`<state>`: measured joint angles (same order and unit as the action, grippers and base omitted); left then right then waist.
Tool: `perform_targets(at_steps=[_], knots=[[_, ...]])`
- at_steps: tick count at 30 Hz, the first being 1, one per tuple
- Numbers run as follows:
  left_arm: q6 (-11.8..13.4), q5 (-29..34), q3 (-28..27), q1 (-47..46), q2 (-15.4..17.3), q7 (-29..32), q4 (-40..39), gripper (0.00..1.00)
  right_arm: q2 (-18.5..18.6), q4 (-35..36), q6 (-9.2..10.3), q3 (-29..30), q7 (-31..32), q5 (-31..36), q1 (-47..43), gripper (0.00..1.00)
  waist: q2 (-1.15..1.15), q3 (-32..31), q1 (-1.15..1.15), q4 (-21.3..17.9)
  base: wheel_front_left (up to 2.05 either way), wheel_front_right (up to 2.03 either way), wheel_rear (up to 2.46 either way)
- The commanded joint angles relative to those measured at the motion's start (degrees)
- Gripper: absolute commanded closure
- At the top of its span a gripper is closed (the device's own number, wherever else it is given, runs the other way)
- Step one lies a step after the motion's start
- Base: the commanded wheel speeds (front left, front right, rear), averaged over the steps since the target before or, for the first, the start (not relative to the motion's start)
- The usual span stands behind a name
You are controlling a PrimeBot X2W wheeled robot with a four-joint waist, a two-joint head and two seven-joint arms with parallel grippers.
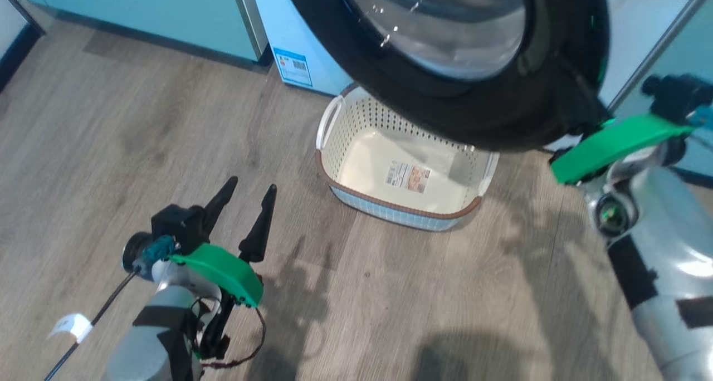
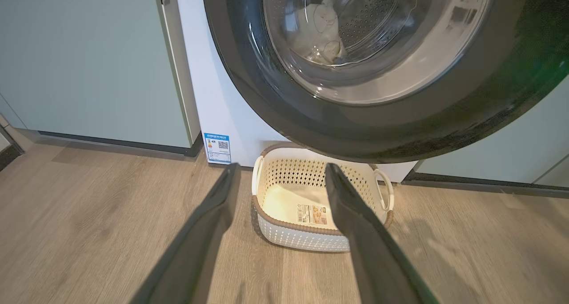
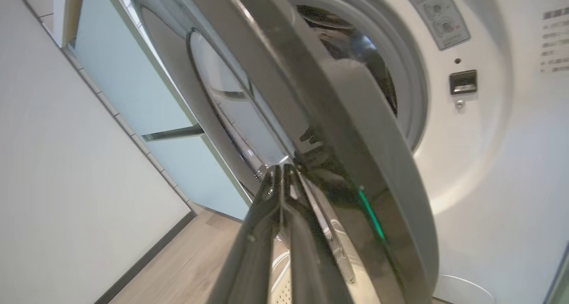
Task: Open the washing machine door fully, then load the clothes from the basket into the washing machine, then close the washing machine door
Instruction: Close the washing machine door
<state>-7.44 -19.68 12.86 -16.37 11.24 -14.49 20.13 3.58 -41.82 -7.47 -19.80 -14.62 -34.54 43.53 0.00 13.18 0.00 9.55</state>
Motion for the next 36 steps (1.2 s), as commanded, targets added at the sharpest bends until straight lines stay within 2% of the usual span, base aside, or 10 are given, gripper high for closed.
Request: perform_targets(at_steps=[1, 21, 36], knots=[[-0.04, 0.34, -2.23, -2.68, 0.84, -0.51, -1.87, 0.00, -0.70, 0.65, -0.02, 1.17, -0.38, 0.87, 3.61, 1.00, 0.00, 1.06, 0.00, -0.08, 0.00, 0.00, 0.00], [-0.04, 0.55, -1.54, -6.37, 0.01, -0.51, -2.59, 0.00, -0.70, -9.45, -0.02, 13.76, -0.38, 8.46, 20.50, 1.00, 0.00, 8.81, 0.00, 0.39, 0.00, 0.00, 0.00], [-0.04, 0.66, -1.39, -8.86, -0.46, -0.51, -2.90, 0.00, -0.70, -11.48, -0.02, 19.62, -0.38, 12.44, 27.59, 1.00, 0.00, 13.07, 0.00, 1.10, 0.00, 0.00, 0.00]])
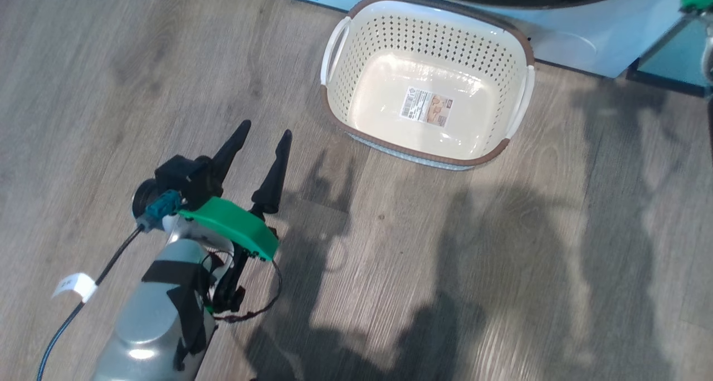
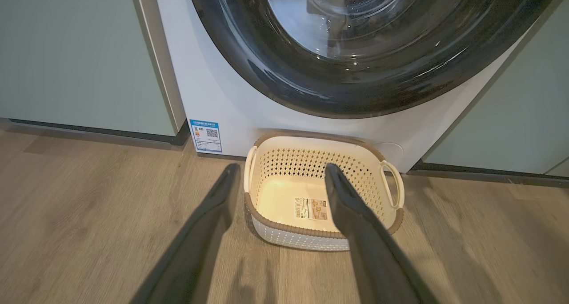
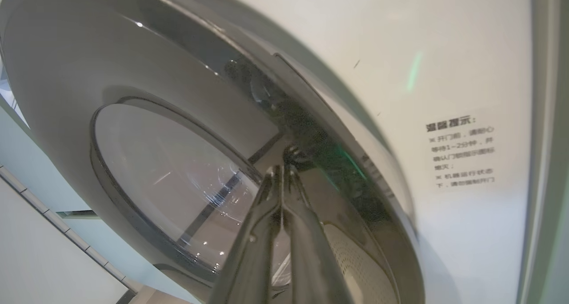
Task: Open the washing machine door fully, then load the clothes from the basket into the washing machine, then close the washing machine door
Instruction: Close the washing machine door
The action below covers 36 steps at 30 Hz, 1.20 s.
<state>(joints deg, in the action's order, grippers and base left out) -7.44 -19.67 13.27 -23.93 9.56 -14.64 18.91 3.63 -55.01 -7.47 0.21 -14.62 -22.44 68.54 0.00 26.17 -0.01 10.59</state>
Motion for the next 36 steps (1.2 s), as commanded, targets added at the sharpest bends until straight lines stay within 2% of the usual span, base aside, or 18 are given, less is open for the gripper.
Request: perform_targets(at_steps=[1, 21, 26, 36], knots=[[-0.04, 0.63, -1.82, -1.41, 1.18, -0.36, -1.72, 0.00, -0.75, 1.65, -0.02, -0.05, -0.38, 0.61, 2.98, 1.00, 0.00, 0.31, 0.01, 0.11, 0.00, 0.00, 0.00], [-0.04, 0.48, -2.38, -2.74, 0.71, -0.36, -1.60, 0.00, -0.66, 1.55, -0.02, 2.83, -0.38, 3.35, 6.73, 1.00, 0.00, 2.74, 0.01, 0.00, 0.00, 0.00, 0.00], [-0.04, 0.45, -2.18, -2.59, 0.75, -0.36, -1.02, 0.00, -0.72, 1.83, -0.02, 0.39, -0.38, 2.32, 4.78, 1.00, 0.00, 1.35, 0.01, -0.24, 0.00, 0.00, 0.00], [-0.04, 0.40, -2.15, -0.81, 1.53, -0.36, 0.33, 0.00, -0.74, 4.63, -0.02, -10.29, -0.38, -5.27, -3.78, 1.00, 0.00, -5.17, 0.01, -0.60, 0.00, 0.00, 0.00]])
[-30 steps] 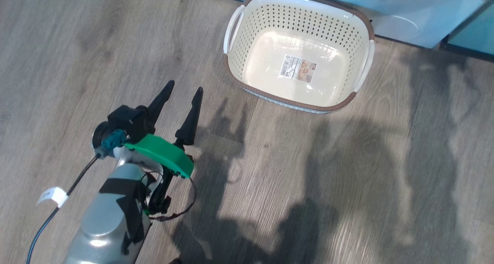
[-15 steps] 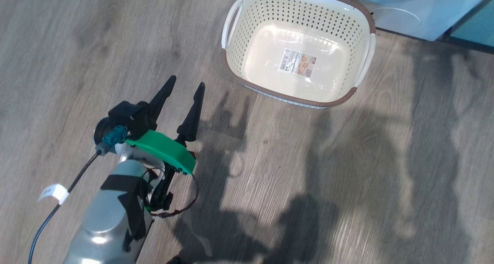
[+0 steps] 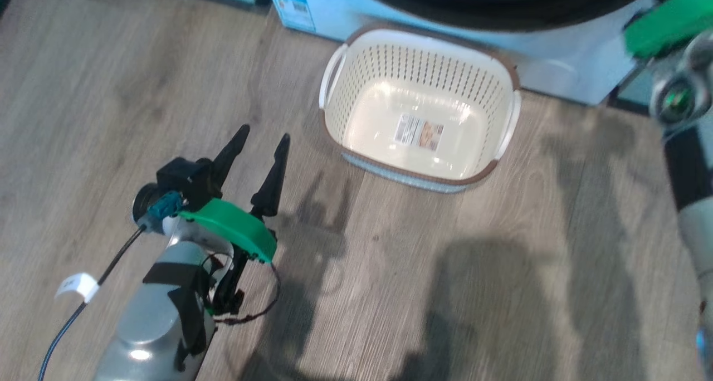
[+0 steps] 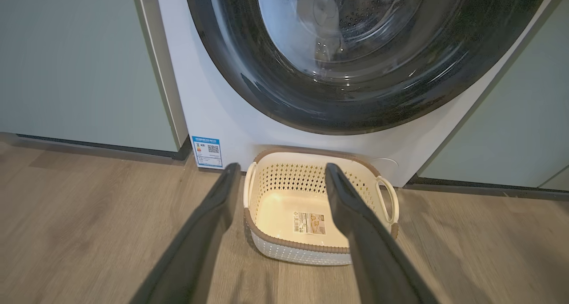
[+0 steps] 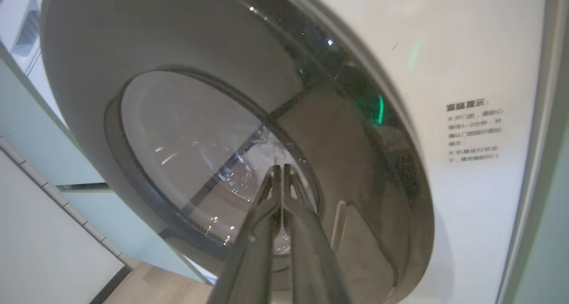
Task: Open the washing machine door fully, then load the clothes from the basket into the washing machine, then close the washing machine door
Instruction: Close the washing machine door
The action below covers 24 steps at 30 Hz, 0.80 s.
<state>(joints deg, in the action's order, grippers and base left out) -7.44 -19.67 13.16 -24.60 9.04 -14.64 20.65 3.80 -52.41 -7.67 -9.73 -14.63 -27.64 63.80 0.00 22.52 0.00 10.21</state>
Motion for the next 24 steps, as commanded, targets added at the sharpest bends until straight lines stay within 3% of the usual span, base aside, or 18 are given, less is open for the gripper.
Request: perform_targets(at_steps=[1, 7, 8, 12, 13, 14, 19, 24], knots=[[-0.04, 0.42, -2.12, 0.17, 2.26, -0.36, -1.25, 0.00, -0.91, 2.59, 0.19, -1.46, -0.37, -0.84, -0.24, 1.00, 0.00, -2.47, 0.00, -0.32, 0.00, 0.00, 0.00], [-0.04, 0.58, -2.81, 2.41, 3.82, -0.36, -0.38, 0.00, -0.91, 6.20, 0.19, -7.05, -0.37, -4.69, -8.37, 1.00, 0.00, -8.77, 0.00, -1.54, 0.00, 0.00, 0.00], [-0.04, 0.58, -2.97, 2.80, 4.13, -0.36, -0.21, 0.00, -0.91, 6.75, 0.19, -7.65, -0.37, -5.18, -9.76, 0.96, 0.00, -9.91, 0.00, -1.87, 0.00, 0.00, 0.00], [-0.04, 0.44, -3.66, 4.41, 5.56, -0.36, 0.37, 0.00, -0.91, 9.34, 0.19, -9.27, -0.37, -7.30, -15.48, 0.53, 0.00, -13.90, 0.00, -3.48, 0.00, 0.00, 0.00], [-0.04, 0.36, -3.93, 4.78, 5.87, -0.36, 0.50, 0.00, -0.91, 9.88, 0.19, -9.71, -0.37, -7.54, -16.89, 0.22, 0.00, -14.79, 0.00, -3.94, 0.00, 0.00, 0.00], [-0.04, 0.21, -4.62, 5.60, 6.50, -0.36, 0.68, 0.00, -0.91, 10.80, 0.19, -10.55, -0.37, -7.96, -19.63, 0.00, 0.00, -16.47, 0.00, -5.10, 0.00, 0.00, 0.00], [-0.04, -0.45, -6.46, 7.38, 7.62, -0.36, 0.99, 0.00, -0.91, 13.64, 0.19, -11.78, -0.37, -5.40, -25.71, 0.00, 0.00, -19.47, 0.00, -7.97, 0.00, 0.00, 0.00], [-0.04, -0.72, -8.11, 8.25, 8.30, -0.36, 1.53, 0.00, -0.92, 17.18, 0.19, -8.86, -0.37, -0.79, -31.76, 0.00, 0.00, -20.82, 0.00, -10.24, 0.00, 0.00, 0.00]])
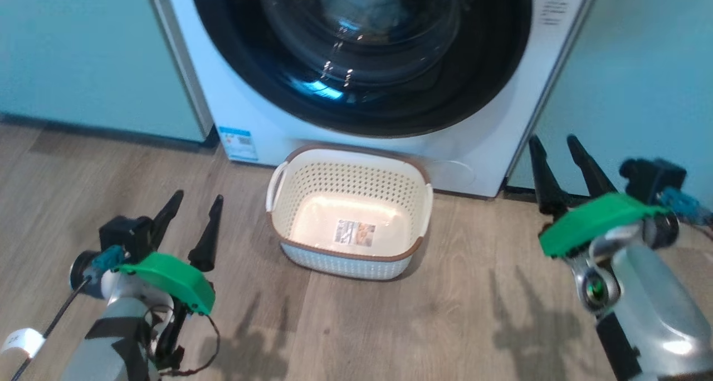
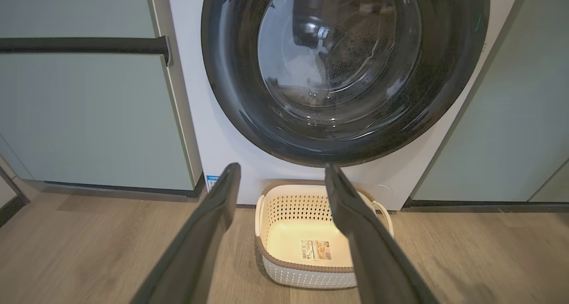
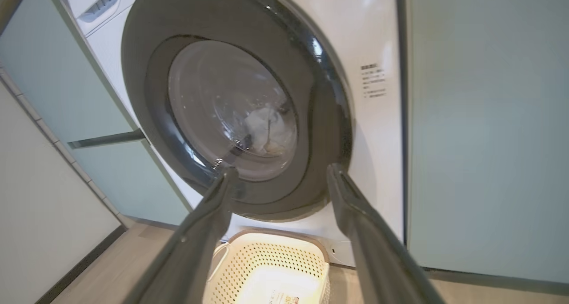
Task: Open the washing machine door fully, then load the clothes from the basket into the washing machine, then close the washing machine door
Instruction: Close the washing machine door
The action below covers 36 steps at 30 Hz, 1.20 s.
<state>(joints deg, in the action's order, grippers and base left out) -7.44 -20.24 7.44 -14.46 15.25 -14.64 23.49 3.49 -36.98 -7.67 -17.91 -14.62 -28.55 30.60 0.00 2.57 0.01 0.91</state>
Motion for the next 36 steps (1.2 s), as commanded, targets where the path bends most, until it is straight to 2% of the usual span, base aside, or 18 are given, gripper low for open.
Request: perform_targets(at_steps=[1, 9, 16, 24, 36], knots=[[-0.04, -0.05, -2.68, -1.81, 2.15, -0.36, -1.22, 0.00, -0.61, 2.61, 0.19, 0.43, -0.38, 0.88, 0.29, 0.00, 0.00, -1.08, -0.01, -1.24, 0.00, 0.00, 0.00], [-0.04, -0.73, -5.34, 0.03, 2.43, -0.36, -0.83, 0.00, -0.61, 8.64, 0.19, 7.33, -0.38, 6.23, -8.89, 0.00, 0.00, -3.30, -0.01, -3.51, 0.00, 0.00, 0.00], [-0.04, -1.30, -7.66, 1.93, 2.53, -0.36, -1.30, 0.00, -0.20, 12.74, 0.19, 10.87, -0.38, 10.56, -14.72, 0.00, 0.00, -4.88, -0.01, -5.32, 0.00, 0.00, 0.00], [-0.04, -1.26, -11.25, 3.06, 1.61, -0.36, -0.11, 0.00, -0.28, 15.41, 0.19, 14.71, -0.38, 11.25, -18.26, 0.00, 0.00, -5.62, -0.01, -7.10, 0.00, 0.00, 0.00], [-0.04, -1.24, -12.01, 4.37, 0.49, -0.36, 1.22, 0.00, -0.58, 17.49, 0.19, 17.99, -0.38, 12.29, -23.41, 0.00, 0.00, -6.63, -0.01, -8.76, 0.00, 0.00, 0.00]])
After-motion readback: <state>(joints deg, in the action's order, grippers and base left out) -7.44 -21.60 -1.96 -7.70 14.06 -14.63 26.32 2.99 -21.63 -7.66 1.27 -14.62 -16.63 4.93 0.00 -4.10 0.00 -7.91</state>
